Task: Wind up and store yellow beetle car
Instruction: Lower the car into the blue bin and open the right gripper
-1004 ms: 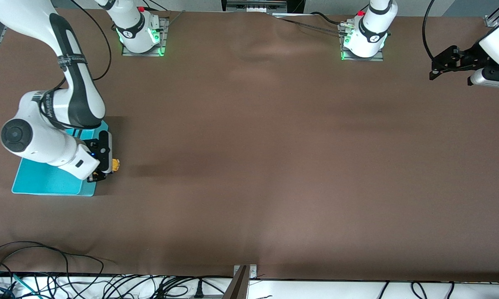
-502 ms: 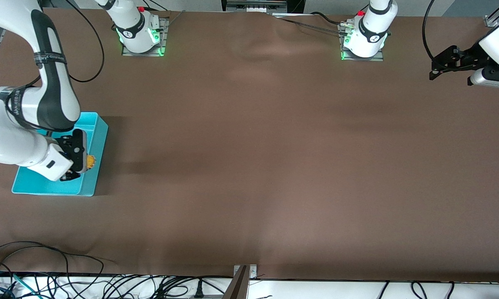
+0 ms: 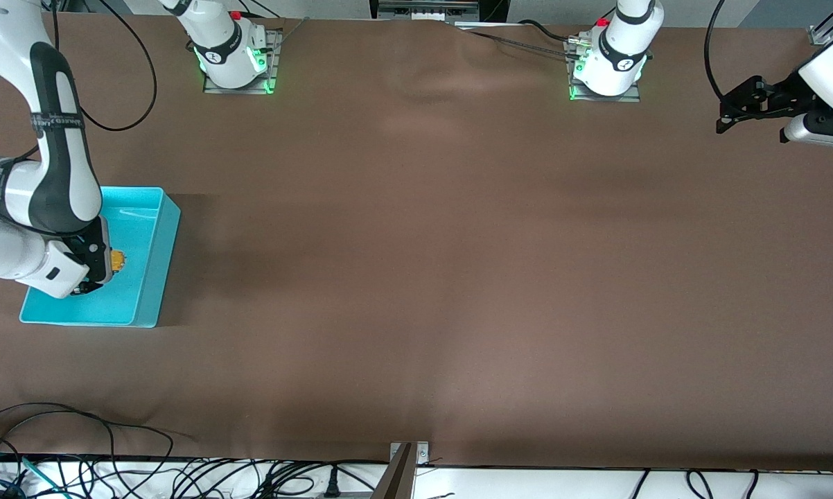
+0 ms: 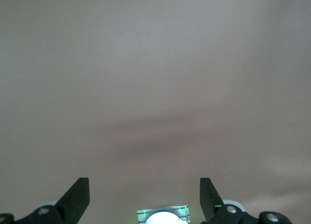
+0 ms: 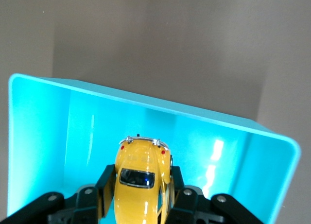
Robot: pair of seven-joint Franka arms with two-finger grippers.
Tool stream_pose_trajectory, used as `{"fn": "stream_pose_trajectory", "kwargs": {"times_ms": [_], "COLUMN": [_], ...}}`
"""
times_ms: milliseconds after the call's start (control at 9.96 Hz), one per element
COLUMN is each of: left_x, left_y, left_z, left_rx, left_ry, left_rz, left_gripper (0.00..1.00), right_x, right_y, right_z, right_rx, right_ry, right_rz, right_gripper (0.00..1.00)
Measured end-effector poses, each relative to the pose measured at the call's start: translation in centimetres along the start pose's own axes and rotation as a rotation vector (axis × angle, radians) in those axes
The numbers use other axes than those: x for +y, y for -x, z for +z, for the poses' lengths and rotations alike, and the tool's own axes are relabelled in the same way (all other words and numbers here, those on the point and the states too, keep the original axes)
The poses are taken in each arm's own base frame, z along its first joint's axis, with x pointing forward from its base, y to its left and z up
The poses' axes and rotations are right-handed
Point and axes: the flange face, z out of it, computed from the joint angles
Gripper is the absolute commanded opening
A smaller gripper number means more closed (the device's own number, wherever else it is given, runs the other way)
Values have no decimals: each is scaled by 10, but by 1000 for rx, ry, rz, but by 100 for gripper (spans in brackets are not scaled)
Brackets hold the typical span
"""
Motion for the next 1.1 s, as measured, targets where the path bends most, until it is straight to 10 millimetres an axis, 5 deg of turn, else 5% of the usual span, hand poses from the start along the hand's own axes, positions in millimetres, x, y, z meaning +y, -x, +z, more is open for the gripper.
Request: {"fn": "stream_pose_trajectory", "kwargs": {"times_ms": [703, 803, 904, 1004, 1104], "left_x": [3, 3, 3, 3, 3], "left_y": [0, 0, 0, 0, 0], "left_z": [0, 0, 0, 0, 0], "left_rx": [0, 0, 0, 0, 0], "left_ry": [-1, -1, -1, -1, -1], "left_rz": [6, 6, 6, 6, 6], "left_gripper": [100, 100, 100, 100, 100], "right_x": [-2, -5, -7, -6, -6], "right_y": [26, 31, 31, 31, 30], "right_z": [74, 84, 92, 97, 100], "right_rx": [-19, -21, -22, -22, -21], "right_ry": [25, 29, 32, 30, 27], "right_rz": [22, 27, 27, 26, 25], "right_gripper": [0, 6, 31, 32, 50]}}
